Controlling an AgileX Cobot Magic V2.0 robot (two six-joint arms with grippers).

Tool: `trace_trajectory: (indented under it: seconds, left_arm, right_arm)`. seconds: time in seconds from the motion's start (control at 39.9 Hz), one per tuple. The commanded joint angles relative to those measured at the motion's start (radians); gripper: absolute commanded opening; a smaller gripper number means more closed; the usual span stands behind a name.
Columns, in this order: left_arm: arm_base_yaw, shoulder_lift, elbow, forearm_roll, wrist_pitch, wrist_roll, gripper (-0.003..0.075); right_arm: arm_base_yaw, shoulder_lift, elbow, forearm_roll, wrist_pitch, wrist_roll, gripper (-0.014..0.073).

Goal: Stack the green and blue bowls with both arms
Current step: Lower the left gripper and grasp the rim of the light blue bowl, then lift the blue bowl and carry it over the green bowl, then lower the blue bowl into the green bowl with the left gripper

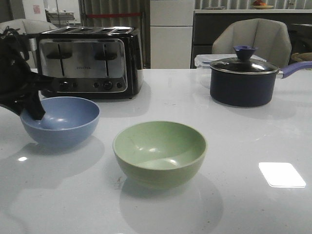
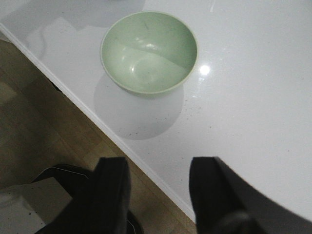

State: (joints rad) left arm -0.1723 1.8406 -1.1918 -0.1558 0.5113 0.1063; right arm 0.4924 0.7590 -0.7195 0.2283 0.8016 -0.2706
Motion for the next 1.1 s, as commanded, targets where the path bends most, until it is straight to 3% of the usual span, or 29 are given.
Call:
trace_trajectory:
  seconds: [0.0, 0.33, 0.68, 1.08]
  left_arm:
    - [-0.017, -0.116, -0.028, -0.007, -0.012, 0.000, 0.0093]
    - [-0.176, -0.300, -0.029, -0.007, 0.031, 0.001, 0.0093]
    - [-0.412, -0.266, -0.084, -0.021, 0.035, 0.001, 0.0093]
    - [-0.453, -0.146, -0.084, -0.074, 0.023, 0.001, 0.0093]
  right_arm:
    - [0.000, -0.004, -0.026, 0.005, -0.048, -0.012, 0.0413]
    - [0.000, -0.004, -0.026, 0.005, -0.048, -0.012, 0.0413]
    - [0.000, -0.004, -0.026, 0.005, -0.049, -0.012, 0.0413]
    - [0.000, -0.004, -0.026, 0.005, -0.048, -0.012, 0.0413]
